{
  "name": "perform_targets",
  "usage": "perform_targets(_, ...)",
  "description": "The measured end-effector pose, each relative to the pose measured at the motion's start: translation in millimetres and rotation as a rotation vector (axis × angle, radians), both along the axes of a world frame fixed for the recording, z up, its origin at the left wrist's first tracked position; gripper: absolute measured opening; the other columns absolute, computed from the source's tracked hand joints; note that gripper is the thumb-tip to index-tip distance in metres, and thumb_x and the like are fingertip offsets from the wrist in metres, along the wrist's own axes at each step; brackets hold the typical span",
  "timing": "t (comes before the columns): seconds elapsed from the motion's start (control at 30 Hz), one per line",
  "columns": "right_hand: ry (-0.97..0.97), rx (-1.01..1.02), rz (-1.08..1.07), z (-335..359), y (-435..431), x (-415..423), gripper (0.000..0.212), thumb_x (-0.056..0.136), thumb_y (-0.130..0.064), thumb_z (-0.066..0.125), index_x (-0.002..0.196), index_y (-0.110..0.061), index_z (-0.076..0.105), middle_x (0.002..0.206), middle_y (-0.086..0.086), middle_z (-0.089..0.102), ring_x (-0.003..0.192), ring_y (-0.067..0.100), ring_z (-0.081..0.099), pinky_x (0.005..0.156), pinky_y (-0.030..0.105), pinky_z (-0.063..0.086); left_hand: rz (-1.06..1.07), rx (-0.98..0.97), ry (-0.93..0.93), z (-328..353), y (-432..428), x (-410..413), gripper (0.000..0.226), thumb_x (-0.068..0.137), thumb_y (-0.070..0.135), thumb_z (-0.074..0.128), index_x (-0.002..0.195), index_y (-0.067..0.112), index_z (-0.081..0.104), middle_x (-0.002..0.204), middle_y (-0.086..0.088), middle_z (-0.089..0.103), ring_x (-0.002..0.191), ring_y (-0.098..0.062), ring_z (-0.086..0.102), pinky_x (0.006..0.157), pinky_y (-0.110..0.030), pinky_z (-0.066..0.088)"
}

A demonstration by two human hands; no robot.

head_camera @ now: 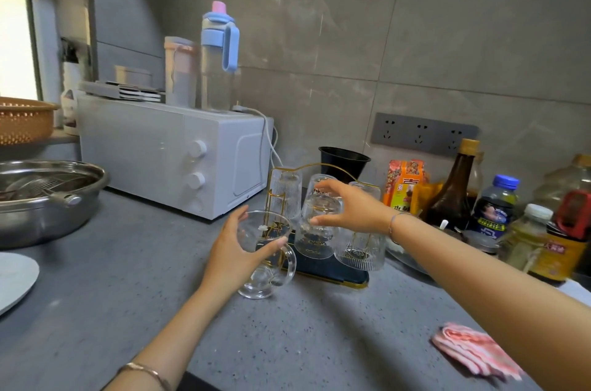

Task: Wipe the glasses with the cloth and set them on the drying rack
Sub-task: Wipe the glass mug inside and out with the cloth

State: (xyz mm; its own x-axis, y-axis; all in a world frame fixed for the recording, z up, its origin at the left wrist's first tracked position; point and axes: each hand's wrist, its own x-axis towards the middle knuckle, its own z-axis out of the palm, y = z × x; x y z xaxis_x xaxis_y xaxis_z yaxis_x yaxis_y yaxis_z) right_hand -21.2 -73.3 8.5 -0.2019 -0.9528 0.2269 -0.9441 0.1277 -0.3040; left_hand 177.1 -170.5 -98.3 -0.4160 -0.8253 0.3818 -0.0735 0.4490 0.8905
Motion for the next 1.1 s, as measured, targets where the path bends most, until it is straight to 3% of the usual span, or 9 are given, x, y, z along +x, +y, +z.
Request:
perform_targets(0.17,-0.038,-0.136,0.007,7.7,19.6,1.6,0.060,0.086,-0.044,0.063,0.139,-0.026,0.039,0.144,-0.006,0.043,0.132,0.012,0.041,0.102,0.026,0.035,0.012,0.020,0.032,1.1,4.6,4.7,0.122,0.037,0.079,0.077,0.142,0.037,0.034,0.140,0.011,0.049,0.126,-0.018,0.051,0.105,-0.044,0.044)
perform_targets(0.3,-0.150,-0.141,0.031,12.7,39.0,2.6,0.054,0.086,-0.044,0.062,0.134,-0.029,0.043,0.141,-0.008,0.047,0.129,0.011,0.044,0.105,0.031,0.039,-0.032,-0.001,0.078,4.0,16.2,8.2,0.123,0.030,0.082,0.077,0.139,0.041,0.036,0.125,0.023,0.051,0.120,-0.015,0.054,0.103,-0.043,0.046)
perform_targets(0.43,-0.393,-0.077,0.107,16.4,62.3,12.4,0.073,0.074,-0.052,0.065,0.137,-0.027,0.041,0.141,-0.008,0.046,0.127,0.012,0.049,0.105,0.032,0.043,-0.154,0.014,0.214,18.2,35.5,8.9,0.111,0.034,0.071,0.084,0.133,0.042,0.041,0.124,0.022,0.055,0.114,-0.011,0.060,0.101,-0.040,0.049)
perform_targets(0.53,-0.582,-0.020,0.164,15.3,86.5,16.5,0.078,0.074,-0.053,0.072,0.139,-0.032,0.035,0.145,-0.009,0.042,0.128,0.010,0.047,0.105,0.028,0.040,-0.301,0.009,0.248,36.4,57.5,6.4,0.102,0.042,0.055,0.086,0.133,0.040,0.041,0.127,0.011,0.058,0.107,-0.010,0.065,0.089,-0.026,0.055)
perform_targets(0.7,-0.766,0.056,0.203,10.7,128.4,14.6,0.091,0.070,-0.047,0.075,0.145,-0.037,0.024,0.151,-0.005,0.034,0.137,0.014,0.037,0.116,0.043,0.028,-0.478,0.088,0.306,60.4,95.2,-10.5,0.128,0.032,0.077,0.081,0.140,0.023,0.037,0.120,0.003,0.066,0.101,-0.007,0.068,0.073,-0.018,0.053)
perform_targets(0.8,-0.820,0.026,0.227,6.7,150.5,12.6,0.109,0.057,-0.055,0.084,0.146,-0.032,0.025,0.146,-0.004,0.045,0.131,0.013,0.047,0.109,0.037,0.040,-0.563,0.125,0.325,68.9,119.5,-23.0,0.126,0.034,0.086,0.071,0.140,0.027,0.038,0.107,0.018,0.072,0.106,-0.003,0.066,0.087,-0.027,0.055)
perform_targets(0.9,-0.929,-0.071,0.201,7.9,177.5,13.3,0.110,0.050,-0.054,0.087,0.140,-0.028,0.031,0.133,-0.002,0.059,0.121,0.014,0.057,0.100,0.033,0.048,-0.630,0.147,0.287,79.9,146.8,-36.2,0.129,0.032,0.092,0.064,0.143,0.036,0.031,0.111,0.027,0.068,0.117,-0.004,0.058,0.110,-0.049,0.037)
perform_targets(1.03,-0.990,-0.199,0.134,7.5,209.4,13.6,0.080,0.068,-0.037,0.081,0.135,-0.026,0.039,0.122,-0.001,0.066,0.113,0.020,0.063,0.097,0.038,0.051,-0.706,0.199,0.216,91.3,178.7,-56.1,0.133,0.032,0.093,0.062,0.147,0.040,0.022,0.145,0.001,0.048,0.132,-0.020,0.047,0.113,-0.056,0.029)
perform_targets(1.1,-1.012,-0.302,0.052,2.4,218.4,9.1,0.070,0.072,-0.036,0.080,0.131,-0.025,0.044,0.120,0.005,0.067,0.111,0.029,0.063,0.099,0.050,0.048,-0.738,0.228,0.180,95.3,192.3,-66.5,0.130,0.036,0.095,0.058,0.147,0.037,0.023,0.148,-0.001,0.045,0.132,-0.020,0.047,0.112,-0.054,0.032)
